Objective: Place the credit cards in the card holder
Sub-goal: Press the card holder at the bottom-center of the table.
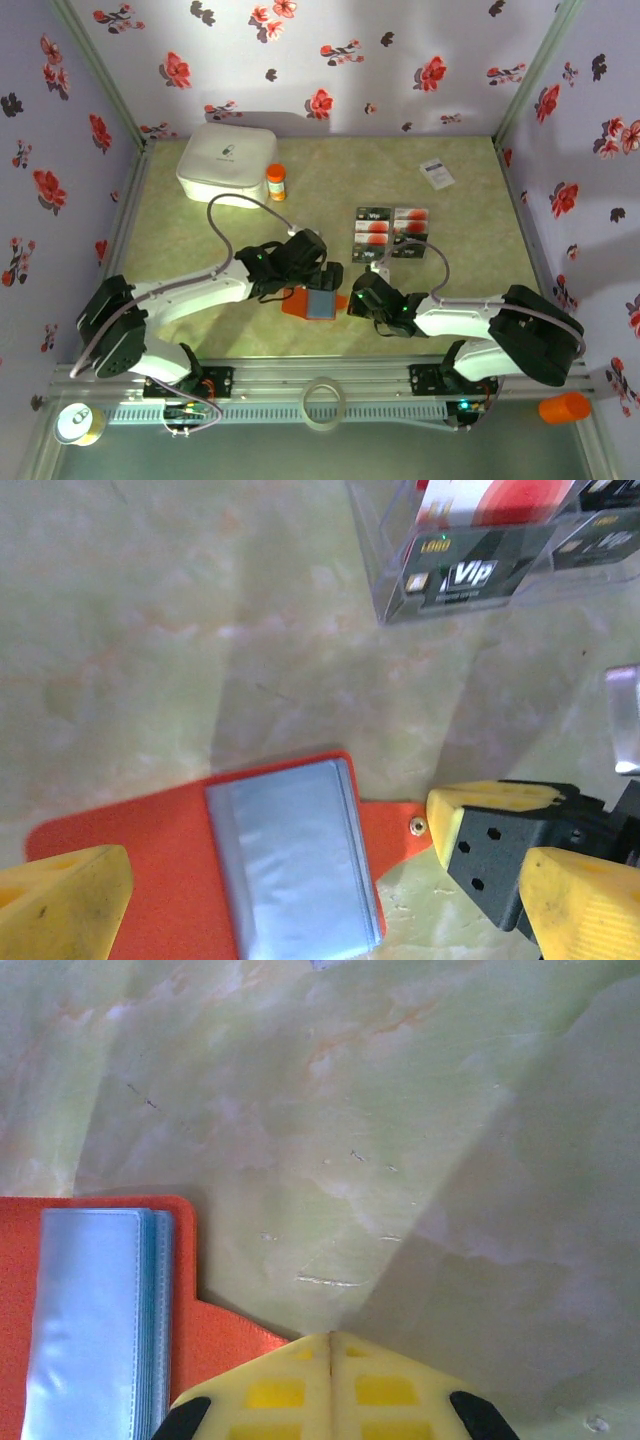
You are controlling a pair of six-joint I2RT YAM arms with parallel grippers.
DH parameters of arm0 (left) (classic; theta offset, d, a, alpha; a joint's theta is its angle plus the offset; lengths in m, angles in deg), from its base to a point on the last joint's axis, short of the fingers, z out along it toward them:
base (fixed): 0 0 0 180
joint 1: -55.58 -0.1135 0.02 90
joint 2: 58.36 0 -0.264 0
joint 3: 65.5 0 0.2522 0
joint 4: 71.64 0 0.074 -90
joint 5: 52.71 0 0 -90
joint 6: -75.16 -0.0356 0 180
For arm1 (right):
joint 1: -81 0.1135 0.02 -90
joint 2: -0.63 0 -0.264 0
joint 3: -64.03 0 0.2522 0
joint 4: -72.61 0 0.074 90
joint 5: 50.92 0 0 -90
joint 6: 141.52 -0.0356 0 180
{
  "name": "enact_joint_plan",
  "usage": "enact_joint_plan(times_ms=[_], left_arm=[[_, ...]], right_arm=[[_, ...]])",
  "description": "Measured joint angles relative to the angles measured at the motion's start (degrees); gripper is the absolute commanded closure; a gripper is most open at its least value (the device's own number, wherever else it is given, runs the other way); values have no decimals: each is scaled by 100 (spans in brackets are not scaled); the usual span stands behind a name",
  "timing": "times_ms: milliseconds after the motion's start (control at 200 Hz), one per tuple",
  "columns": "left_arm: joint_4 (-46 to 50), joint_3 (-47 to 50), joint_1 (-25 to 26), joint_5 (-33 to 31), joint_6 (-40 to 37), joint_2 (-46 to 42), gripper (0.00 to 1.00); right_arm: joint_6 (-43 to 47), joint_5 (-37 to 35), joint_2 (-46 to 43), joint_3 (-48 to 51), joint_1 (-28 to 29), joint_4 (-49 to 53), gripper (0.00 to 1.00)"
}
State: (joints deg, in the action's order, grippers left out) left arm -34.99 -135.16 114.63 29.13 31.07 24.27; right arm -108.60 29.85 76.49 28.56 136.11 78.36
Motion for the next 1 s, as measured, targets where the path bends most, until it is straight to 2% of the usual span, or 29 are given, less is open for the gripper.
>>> enact_joint_plan(times_ms=[210,425,800,1000], left_arm=[[-758,1029,-13,236,485,-131,0],[-1342,1875,-177,293,605,-376,0],[-2168,2343,-245,280,321,-321,0],[-2203,2361,-245,243,258,-354,0]], right_arm=[[0,0,0,20,0,-42,100],[0,0,-4,50,0,-96,100],[-20,0,-33,83,0,-127,100],[-2,50,-155,83,-35,37,100]])
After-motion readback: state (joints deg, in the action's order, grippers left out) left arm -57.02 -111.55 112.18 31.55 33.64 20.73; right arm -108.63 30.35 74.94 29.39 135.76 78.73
